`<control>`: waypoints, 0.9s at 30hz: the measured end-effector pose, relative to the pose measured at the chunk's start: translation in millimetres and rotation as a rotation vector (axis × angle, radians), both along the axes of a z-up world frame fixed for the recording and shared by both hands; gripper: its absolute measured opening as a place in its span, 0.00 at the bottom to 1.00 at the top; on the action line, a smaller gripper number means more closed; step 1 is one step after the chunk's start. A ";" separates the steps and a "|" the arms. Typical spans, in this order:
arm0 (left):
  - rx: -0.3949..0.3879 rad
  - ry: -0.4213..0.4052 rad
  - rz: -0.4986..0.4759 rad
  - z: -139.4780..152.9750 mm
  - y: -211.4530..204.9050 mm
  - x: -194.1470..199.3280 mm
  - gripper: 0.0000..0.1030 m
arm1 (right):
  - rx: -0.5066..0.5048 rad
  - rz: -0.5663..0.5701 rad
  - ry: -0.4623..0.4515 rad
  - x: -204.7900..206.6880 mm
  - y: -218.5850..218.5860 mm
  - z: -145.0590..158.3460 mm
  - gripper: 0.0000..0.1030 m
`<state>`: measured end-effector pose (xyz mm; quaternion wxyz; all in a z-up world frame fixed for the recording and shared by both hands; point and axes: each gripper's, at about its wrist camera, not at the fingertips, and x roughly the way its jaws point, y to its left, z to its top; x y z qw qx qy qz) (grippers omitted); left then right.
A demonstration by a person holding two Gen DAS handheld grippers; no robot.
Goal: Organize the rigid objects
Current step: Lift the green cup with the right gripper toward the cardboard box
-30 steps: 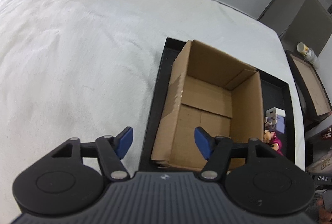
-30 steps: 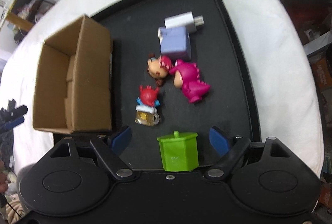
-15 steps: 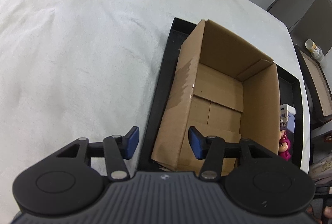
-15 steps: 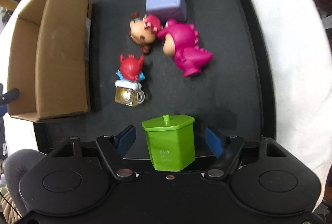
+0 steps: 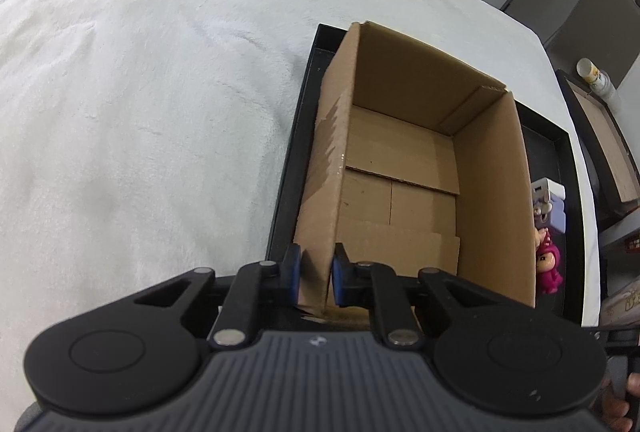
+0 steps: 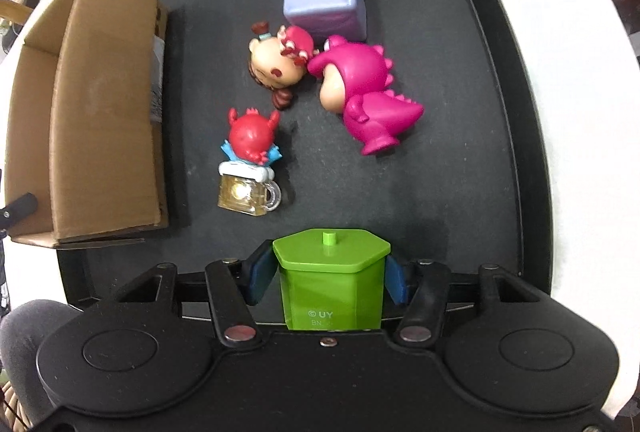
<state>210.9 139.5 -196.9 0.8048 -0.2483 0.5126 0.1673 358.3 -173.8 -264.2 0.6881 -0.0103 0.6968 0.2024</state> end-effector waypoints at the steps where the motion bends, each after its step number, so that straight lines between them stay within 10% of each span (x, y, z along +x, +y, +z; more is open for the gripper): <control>1: -0.004 0.001 0.005 0.1 0.3 -0.8 0.14 | 0.004 0.002 -0.009 0.5 -1.3 2.0 0.53; 27: -0.031 -0.042 0.010 0.4 -6.1 -27.2 0.14 | 0.137 -0.031 -0.236 -25.2 10.3 98.8 0.53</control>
